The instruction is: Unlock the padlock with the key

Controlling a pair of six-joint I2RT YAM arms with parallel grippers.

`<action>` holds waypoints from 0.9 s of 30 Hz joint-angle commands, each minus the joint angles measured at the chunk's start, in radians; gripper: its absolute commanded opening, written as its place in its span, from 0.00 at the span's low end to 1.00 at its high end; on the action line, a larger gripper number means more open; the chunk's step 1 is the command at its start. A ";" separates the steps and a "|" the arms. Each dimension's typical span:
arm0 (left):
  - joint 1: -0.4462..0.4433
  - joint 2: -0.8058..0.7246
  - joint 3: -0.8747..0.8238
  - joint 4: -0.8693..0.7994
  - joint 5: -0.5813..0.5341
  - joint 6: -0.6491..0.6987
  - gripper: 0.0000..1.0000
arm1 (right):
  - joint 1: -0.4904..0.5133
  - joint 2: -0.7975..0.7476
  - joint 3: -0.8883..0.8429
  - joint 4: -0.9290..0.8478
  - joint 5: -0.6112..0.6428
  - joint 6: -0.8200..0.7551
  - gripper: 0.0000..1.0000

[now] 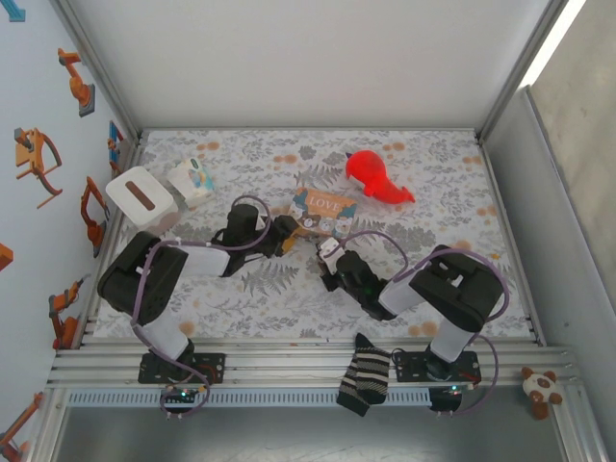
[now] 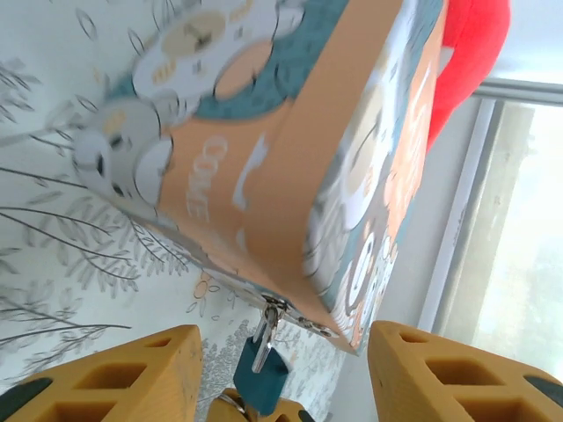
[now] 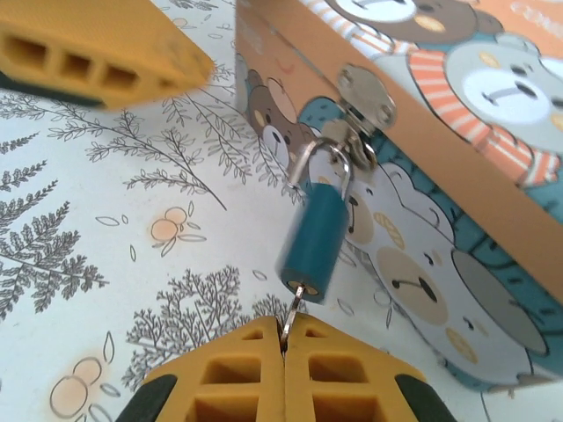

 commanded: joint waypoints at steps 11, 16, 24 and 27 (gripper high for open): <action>0.077 -0.168 0.041 -0.352 -0.059 0.213 0.54 | -0.124 -0.087 -0.096 0.023 -0.249 0.259 0.00; 0.087 -0.183 0.051 -0.385 -0.065 0.235 0.55 | -0.154 -0.079 -0.110 0.024 -0.282 0.288 0.11; 0.102 -0.250 0.077 -0.521 -0.106 0.330 0.58 | -0.196 -0.133 -0.140 -0.003 -0.281 0.320 0.27; 0.102 -0.276 0.122 -0.628 -0.134 0.426 0.62 | -0.207 -0.193 -0.140 -0.063 -0.282 0.320 0.30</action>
